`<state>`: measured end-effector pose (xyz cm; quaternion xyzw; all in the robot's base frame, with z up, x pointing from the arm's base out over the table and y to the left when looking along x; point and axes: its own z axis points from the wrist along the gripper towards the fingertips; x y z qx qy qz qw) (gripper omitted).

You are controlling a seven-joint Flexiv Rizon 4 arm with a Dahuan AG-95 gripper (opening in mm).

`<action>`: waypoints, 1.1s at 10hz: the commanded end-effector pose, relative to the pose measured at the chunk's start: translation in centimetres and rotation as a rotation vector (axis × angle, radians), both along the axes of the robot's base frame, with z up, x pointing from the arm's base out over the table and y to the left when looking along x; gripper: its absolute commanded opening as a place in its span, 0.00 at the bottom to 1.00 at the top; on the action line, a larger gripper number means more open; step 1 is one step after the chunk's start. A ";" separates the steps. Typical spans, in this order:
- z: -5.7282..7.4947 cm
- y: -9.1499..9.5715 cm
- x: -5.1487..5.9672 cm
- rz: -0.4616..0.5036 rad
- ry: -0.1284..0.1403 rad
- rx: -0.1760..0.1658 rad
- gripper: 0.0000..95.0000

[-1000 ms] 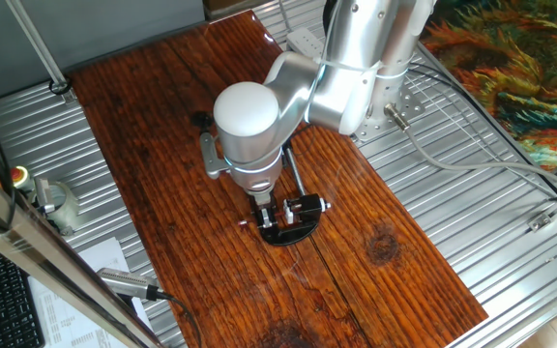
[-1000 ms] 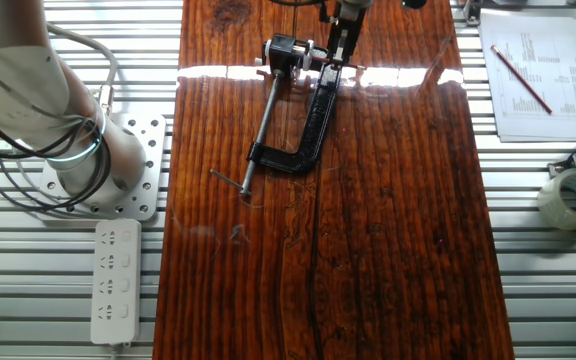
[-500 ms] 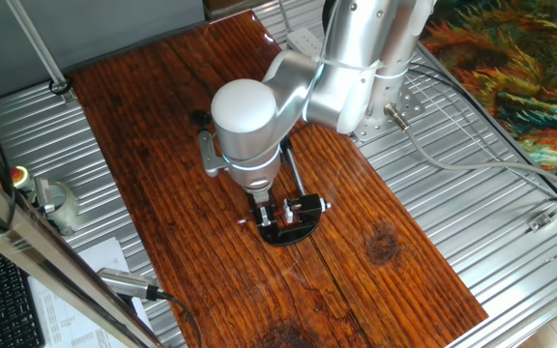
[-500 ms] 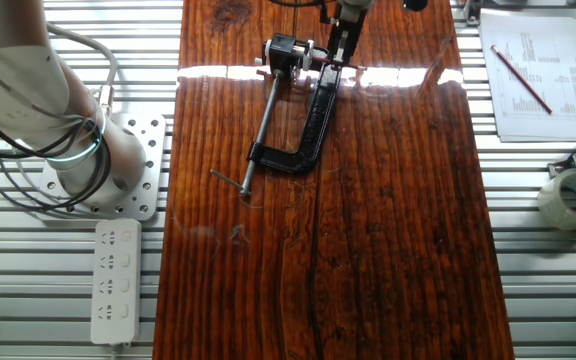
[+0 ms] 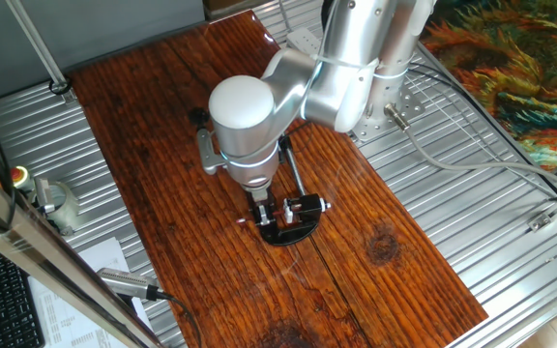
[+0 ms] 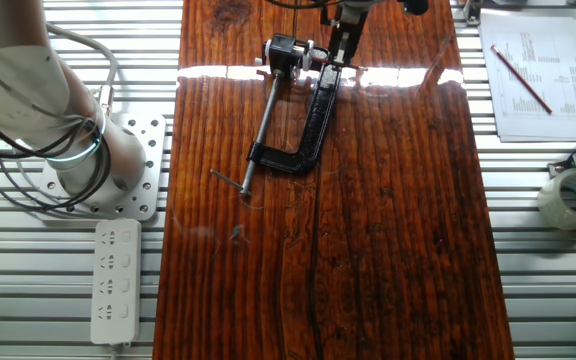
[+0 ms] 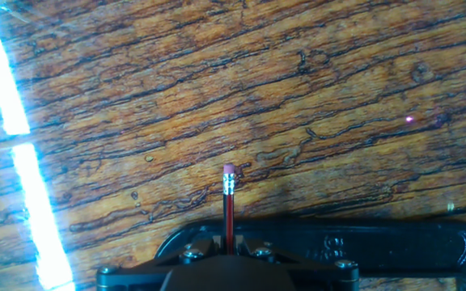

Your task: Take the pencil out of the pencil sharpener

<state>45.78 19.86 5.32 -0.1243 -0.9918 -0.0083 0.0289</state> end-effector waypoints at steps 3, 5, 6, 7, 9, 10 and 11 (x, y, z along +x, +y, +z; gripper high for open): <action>0.0 -0.2 0.1 0.001 0.002 0.000 0.00; 0.1 -0.2 0.4 -0.001 0.003 0.001 0.00; 0.1 -0.2 0.5 -0.001 0.004 0.001 0.00; 0.2 -0.3 0.6 -0.001 0.004 0.002 0.00; 0.3 -0.4 0.8 -0.001 0.005 0.002 0.00; 0.3 -0.5 0.8 -0.002 0.005 0.003 0.00; 0.4 -0.5 0.8 -0.002 0.006 0.004 0.00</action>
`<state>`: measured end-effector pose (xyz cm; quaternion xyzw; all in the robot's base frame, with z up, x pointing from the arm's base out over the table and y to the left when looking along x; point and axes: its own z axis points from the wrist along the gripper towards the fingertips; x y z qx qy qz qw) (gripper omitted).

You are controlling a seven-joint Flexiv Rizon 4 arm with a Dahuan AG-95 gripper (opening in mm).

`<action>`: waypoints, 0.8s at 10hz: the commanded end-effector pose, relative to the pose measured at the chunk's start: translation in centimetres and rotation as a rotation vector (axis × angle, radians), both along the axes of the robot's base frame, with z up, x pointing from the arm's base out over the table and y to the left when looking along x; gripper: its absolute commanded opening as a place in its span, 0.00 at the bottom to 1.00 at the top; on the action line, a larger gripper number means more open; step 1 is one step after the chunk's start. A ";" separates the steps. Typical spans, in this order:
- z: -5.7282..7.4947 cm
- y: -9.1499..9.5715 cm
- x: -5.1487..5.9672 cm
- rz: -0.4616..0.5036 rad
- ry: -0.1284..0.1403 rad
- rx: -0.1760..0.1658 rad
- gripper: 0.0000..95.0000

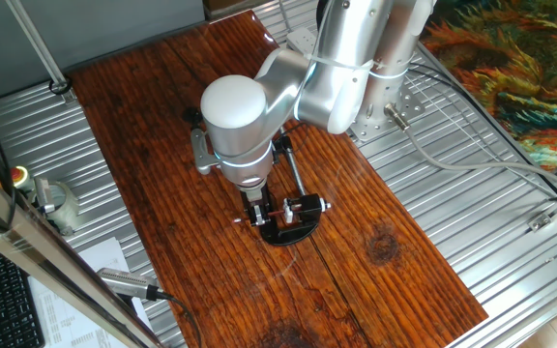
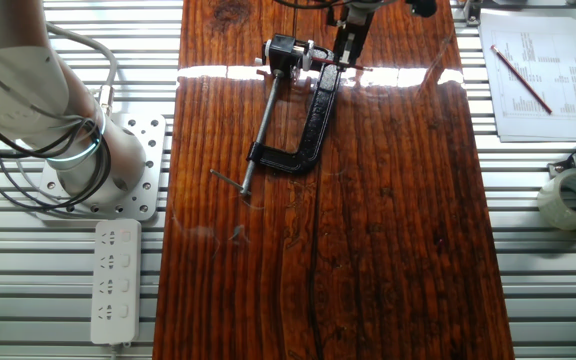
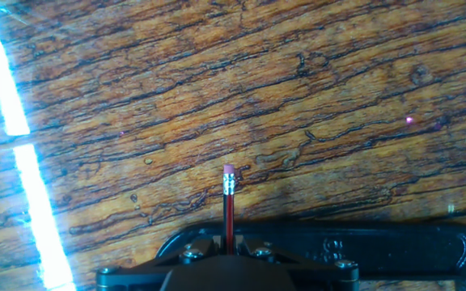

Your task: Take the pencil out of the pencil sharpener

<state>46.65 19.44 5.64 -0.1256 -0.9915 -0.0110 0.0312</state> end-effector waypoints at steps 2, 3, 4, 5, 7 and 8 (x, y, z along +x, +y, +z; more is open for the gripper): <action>0.1 -0.1 0.1 -0.002 0.001 0.004 0.00; 0.2 -0.1 0.2 -0.003 0.002 0.005 0.00; 0.2 -0.2 0.3 -0.003 0.003 0.005 0.00; 0.3 -0.3 0.4 -0.003 0.004 0.007 0.00; 0.5 -0.5 0.7 -0.004 0.007 0.018 0.00; 0.6 -0.5 0.7 -0.004 0.007 0.019 0.00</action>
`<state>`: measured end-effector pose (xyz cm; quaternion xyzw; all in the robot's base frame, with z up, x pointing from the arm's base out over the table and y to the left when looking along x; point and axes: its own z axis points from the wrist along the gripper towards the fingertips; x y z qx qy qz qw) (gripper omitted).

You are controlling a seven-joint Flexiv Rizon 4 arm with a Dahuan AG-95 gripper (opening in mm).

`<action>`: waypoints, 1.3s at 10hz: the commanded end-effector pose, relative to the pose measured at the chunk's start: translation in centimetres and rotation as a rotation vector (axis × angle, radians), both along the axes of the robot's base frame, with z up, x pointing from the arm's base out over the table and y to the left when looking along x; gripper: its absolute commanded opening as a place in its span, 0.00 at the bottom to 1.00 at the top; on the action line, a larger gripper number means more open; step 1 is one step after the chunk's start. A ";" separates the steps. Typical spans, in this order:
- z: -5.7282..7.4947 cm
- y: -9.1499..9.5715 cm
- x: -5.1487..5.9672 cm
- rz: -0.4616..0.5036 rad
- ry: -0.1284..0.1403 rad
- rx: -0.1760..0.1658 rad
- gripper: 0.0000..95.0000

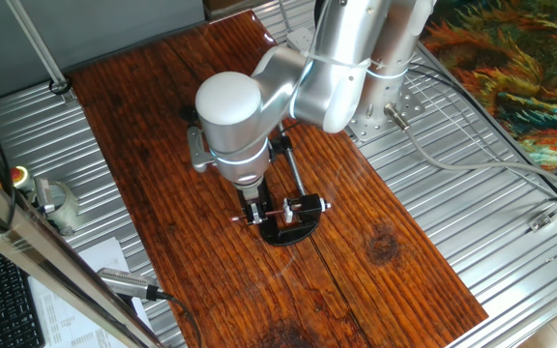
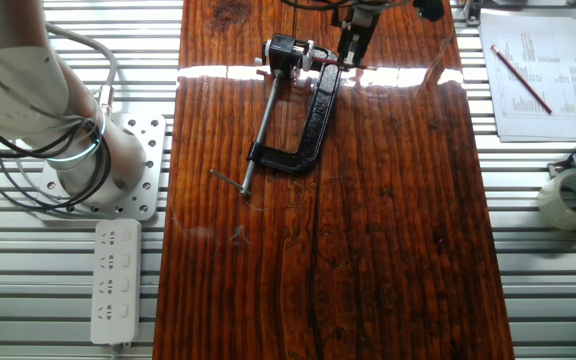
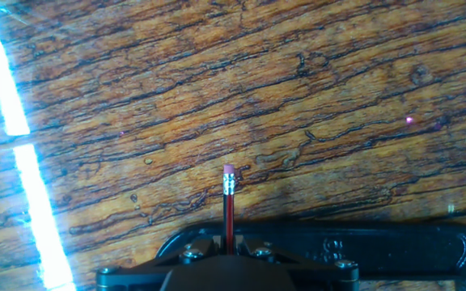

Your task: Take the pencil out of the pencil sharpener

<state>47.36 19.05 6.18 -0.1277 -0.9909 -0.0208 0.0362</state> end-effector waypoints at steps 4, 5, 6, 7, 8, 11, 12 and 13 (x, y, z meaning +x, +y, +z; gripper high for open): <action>0.1 -0.1 0.1 0.001 -0.001 0.005 0.00; 0.1 -0.1 0.1 0.000 -0.003 0.003 0.00; 0.1 -0.1 0.1 0.000 -0.009 -0.007 0.00; 0.1 -0.1 0.1 0.000 -0.015 -0.018 0.00; 0.1 -0.1 0.1 0.000 -0.020 -0.027 0.00; 0.1 -0.1 0.1 -0.001 -0.022 -0.020 0.00; 0.1 -0.1 0.1 -0.001 -0.021 -0.019 0.00; 0.1 -0.1 0.1 -0.001 -0.022 -0.020 0.00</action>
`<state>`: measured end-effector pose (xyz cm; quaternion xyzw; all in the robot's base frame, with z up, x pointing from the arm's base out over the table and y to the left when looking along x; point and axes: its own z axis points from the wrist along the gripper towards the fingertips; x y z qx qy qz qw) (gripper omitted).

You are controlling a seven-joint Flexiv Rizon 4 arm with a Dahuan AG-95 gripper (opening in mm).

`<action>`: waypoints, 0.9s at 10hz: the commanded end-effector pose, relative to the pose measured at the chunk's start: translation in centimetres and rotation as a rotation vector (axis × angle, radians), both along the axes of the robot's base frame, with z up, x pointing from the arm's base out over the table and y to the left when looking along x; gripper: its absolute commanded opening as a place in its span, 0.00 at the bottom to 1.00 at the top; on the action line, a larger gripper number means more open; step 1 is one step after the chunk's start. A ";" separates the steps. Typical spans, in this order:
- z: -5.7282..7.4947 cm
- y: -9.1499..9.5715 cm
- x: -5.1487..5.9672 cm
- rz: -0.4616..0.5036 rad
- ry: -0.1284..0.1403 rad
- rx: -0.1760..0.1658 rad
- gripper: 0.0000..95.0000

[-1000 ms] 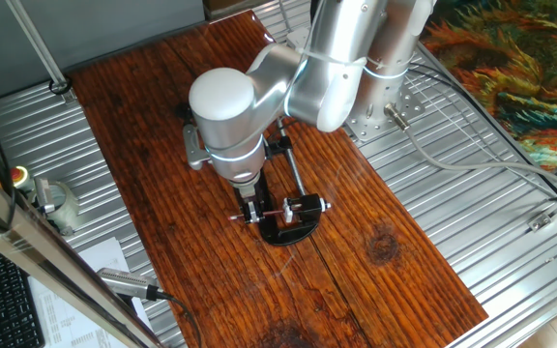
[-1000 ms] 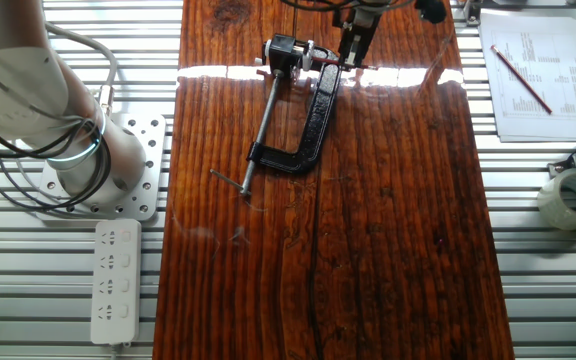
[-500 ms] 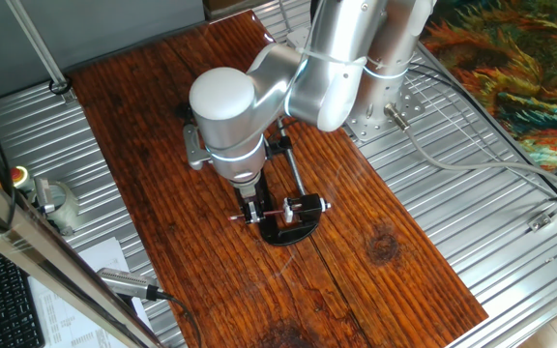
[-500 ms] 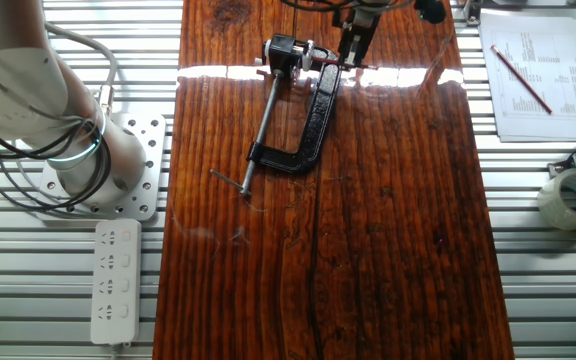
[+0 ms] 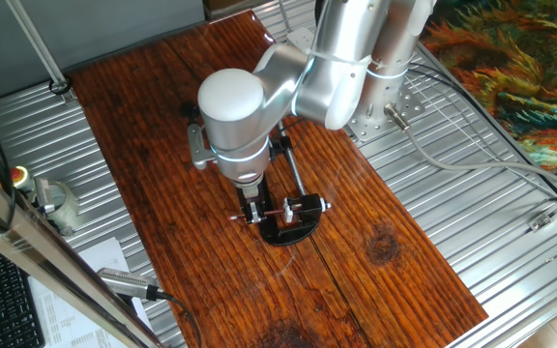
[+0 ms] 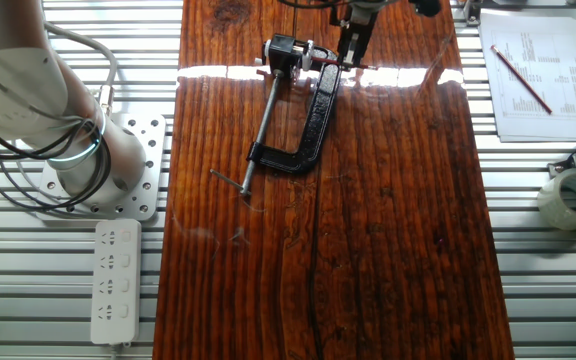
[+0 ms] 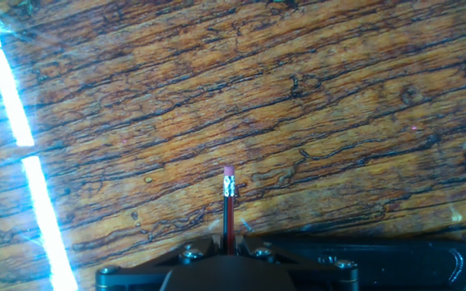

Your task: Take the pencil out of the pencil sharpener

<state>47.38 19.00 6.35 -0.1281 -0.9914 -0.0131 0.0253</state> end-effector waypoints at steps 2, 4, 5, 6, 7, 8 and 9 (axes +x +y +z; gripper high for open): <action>-0.1 0.0 0.1 0.000 -0.002 -0.004 0.00; -0.1 0.0 0.1 0.000 -0.003 -0.003 0.00; -0.1 0.0 0.1 0.000 -0.002 -0.002 0.00; -0.1 0.0 0.1 0.000 -0.001 -0.002 0.00; -0.1 0.0 0.1 0.000 -0.001 0.000 0.00; -0.1 0.0 0.0 0.001 0.002 0.002 0.00; -0.2 0.0 0.0 0.003 0.004 0.007 0.00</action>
